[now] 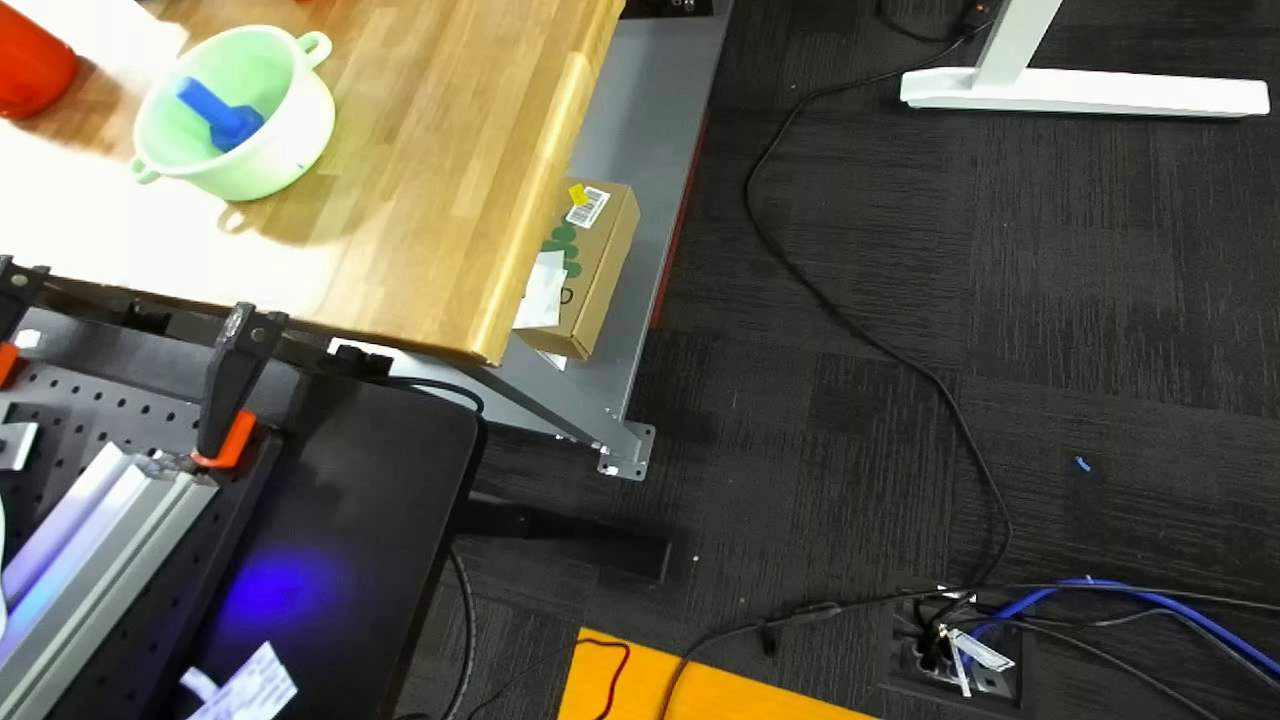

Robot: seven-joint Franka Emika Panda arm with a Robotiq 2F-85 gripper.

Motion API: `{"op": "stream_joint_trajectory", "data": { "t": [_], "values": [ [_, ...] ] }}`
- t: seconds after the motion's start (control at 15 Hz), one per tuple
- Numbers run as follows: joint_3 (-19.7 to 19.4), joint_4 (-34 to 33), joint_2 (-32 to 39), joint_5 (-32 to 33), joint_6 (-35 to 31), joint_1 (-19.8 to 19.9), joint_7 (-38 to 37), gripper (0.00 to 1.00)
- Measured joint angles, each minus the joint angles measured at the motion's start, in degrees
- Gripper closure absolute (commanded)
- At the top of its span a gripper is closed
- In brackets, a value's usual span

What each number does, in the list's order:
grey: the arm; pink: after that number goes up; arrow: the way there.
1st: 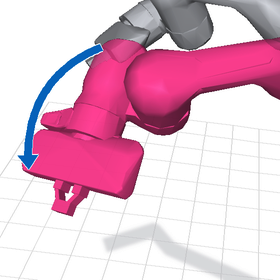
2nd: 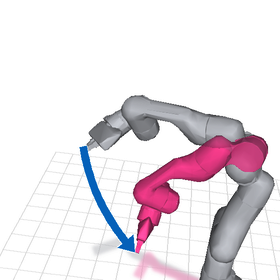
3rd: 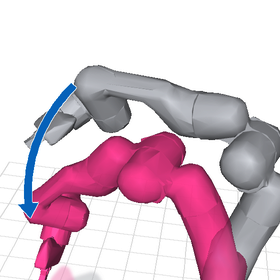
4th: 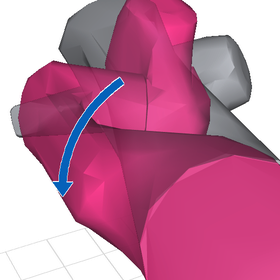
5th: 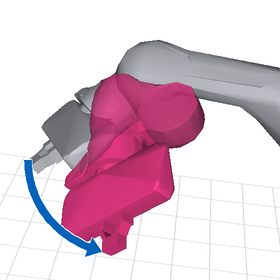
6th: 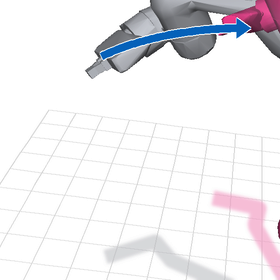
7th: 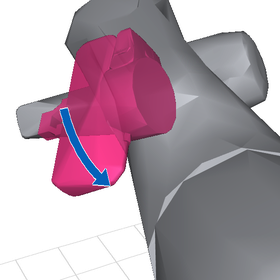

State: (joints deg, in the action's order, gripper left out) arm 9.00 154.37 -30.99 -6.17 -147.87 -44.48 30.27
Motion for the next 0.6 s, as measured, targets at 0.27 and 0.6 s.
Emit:
{"op": "stream_joint_trajectory", "data": {
  "t": [0.27, 0.6],
  "values": [
    [-4.6, 1.4, -0.5, -2.0, -4.9, -4.1, 2.3, 0.0],
    [-8.9, 5.2, -3.1, -2.0, -10.6, -6.3, 2.4, 0.0]
  ]
}}
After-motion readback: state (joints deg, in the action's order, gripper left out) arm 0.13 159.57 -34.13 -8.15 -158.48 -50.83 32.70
